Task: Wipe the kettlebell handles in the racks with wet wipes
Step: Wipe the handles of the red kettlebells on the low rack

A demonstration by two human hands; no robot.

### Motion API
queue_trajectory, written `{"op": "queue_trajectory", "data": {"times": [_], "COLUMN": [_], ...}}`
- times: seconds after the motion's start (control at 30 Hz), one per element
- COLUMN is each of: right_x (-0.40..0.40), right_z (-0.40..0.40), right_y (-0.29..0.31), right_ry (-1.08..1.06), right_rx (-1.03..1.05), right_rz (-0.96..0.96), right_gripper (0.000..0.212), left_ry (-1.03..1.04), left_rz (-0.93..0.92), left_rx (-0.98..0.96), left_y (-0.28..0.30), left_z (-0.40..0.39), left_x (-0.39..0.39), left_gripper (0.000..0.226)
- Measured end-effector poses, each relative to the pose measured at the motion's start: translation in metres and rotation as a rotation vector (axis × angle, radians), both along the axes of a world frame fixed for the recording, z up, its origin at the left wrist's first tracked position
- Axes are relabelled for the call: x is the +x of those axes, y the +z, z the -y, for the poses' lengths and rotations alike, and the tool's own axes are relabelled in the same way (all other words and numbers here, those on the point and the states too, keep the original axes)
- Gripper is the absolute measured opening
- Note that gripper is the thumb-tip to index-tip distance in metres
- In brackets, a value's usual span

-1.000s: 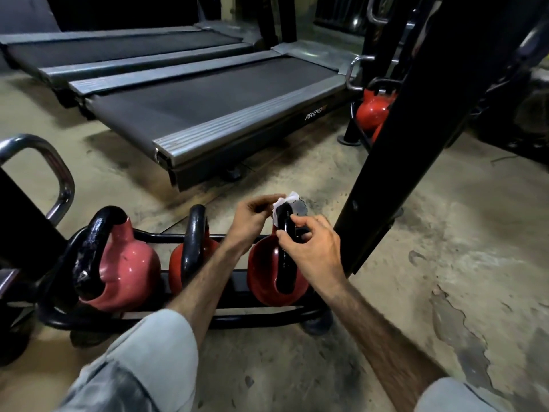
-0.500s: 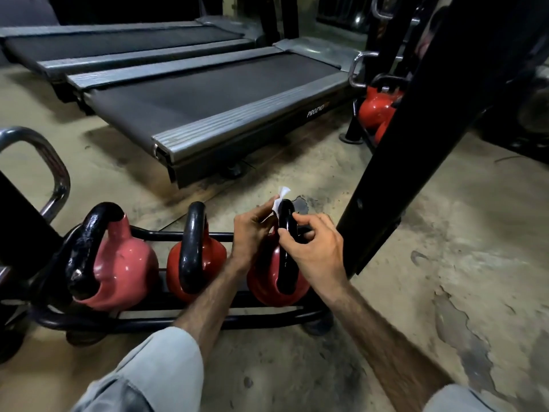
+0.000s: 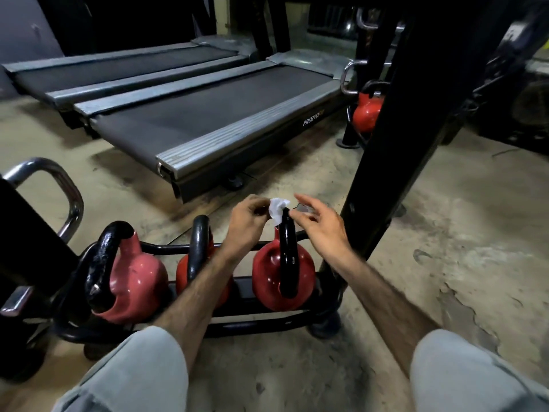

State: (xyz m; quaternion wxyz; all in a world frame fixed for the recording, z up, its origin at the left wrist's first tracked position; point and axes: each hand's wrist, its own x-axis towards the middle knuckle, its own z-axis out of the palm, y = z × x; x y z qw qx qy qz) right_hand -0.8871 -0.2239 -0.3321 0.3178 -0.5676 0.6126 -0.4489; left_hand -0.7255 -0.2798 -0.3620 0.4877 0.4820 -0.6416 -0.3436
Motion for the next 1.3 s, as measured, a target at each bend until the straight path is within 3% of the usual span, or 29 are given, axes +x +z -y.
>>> {"op": "queue_trajectory", "data": {"times": [0.1,0.23,0.33,0.43,0.57,0.77,0.93,1.03,1.1,1.17,1.23,1.3], "right_x": [0.003,0.003,0.006,0.009,0.005,0.008,0.009,0.013,0.015,0.023,0.031,0.034], "right_z": [0.012,0.023,0.036,0.043,0.025,0.056,0.054,0.048,0.041,0.037,0.04,0.046], "right_y": [0.005,0.007,0.006,-0.011,-0.029,-0.024,-0.034,-0.046,-0.052,-0.06,-0.065,-0.072], "right_ry": [0.019,-0.17,-0.349,-0.253,-0.134,-0.01,-0.075,-0.277,-0.395,-0.418,-0.355,-0.356], "right_rx": [0.016,-0.072,-0.129,-0.045,-0.057,0.044,0.119,0.156,0.229,0.386,0.518,0.563], "right_rz": [0.138,0.181,0.081,0.022,0.197,0.089,0.168,0.198,0.305,0.605,0.91,0.959], "right_gripper": [0.028,0.018,0.02,0.014,0.02,0.021,0.013,0.006,0.011,0.018,0.007,0.007], "left_ry": [-0.101,-0.027,-0.11,-0.265,-0.286,-0.279,-0.268,-0.321,-0.346,-0.37,-0.393,-0.398], "left_rz": [-0.078,-0.019,0.225,0.429,0.381,0.475,0.642,0.688,0.747,0.802,0.84,0.874], "left_rx": [0.043,0.022,-0.084,-0.162,-0.091,-0.043,-0.05,-0.074,-0.087,-0.092,-0.09,-0.083], "left_y": [0.019,0.033,0.027,0.02,0.029,0.049,0.062,0.063,0.062,0.061,0.06,0.062], "left_z": [-0.005,-0.015,-0.027,-0.034,-0.04,-0.044,-0.045,-0.039,-0.037,-0.035,-0.034,-0.034], "left_x": [-0.009,-0.018,-0.012,-0.001,0.01,0.004,-0.001,-0.002,-0.004,-0.004,-0.004,-0.005], "left_gripper": [0.012,0.019,0.026,0.031,0.038,0.045,0.042,0.044,0.045,0.043,0.039,0.036]}}
